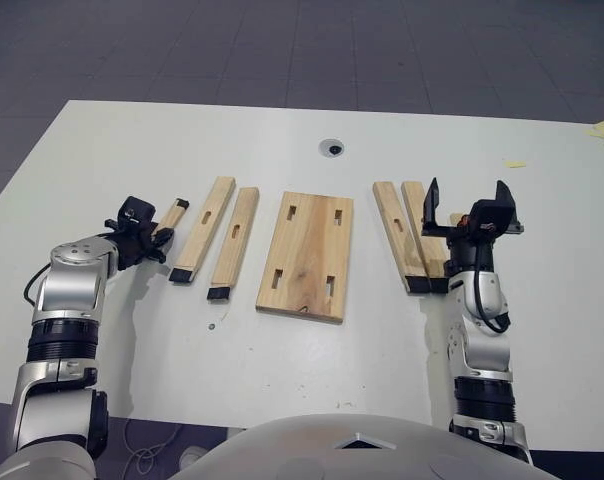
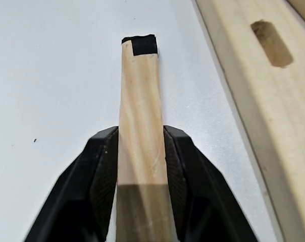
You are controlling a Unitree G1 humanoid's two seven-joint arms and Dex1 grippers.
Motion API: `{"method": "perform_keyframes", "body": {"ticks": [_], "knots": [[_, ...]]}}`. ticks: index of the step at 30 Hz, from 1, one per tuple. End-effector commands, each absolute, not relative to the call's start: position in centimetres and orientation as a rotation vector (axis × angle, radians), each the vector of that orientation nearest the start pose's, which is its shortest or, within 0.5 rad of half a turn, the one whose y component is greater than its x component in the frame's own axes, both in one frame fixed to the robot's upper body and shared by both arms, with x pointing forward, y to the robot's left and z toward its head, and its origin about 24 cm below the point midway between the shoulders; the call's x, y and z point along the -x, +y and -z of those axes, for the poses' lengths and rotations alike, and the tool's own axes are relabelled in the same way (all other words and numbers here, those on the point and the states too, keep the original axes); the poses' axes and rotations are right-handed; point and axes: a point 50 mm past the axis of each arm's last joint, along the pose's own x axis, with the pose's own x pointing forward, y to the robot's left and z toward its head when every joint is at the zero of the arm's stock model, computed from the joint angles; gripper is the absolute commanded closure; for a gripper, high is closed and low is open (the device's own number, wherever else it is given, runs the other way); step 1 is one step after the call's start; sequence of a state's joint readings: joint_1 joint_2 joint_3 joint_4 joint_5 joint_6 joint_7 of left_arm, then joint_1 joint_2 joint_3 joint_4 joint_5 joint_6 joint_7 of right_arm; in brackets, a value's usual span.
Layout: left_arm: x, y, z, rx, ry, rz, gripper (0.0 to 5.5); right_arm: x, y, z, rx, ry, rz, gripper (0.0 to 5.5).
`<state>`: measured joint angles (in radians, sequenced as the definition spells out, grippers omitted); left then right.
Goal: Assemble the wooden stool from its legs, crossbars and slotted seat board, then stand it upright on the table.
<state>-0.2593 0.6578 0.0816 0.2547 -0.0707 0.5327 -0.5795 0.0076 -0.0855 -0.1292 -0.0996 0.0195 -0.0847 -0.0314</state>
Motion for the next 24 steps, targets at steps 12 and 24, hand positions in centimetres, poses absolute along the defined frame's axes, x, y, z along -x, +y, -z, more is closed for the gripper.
{"method": "perform_keyframes", "body": {"ticks": [12,24], "knots": [[-30.9,15.8,-19.2,-0.293,-0.208,0.662,4.21,-26.0,-12.9,-16.8,-0.907,-0.142,-0.68,0.1],[-28.2,10.7,-18.9,-0.293,-0.212,0.986,4.21,-26.3,-11.0,-18.4,-0.938,-0.042,-0.765,0.3]]}}
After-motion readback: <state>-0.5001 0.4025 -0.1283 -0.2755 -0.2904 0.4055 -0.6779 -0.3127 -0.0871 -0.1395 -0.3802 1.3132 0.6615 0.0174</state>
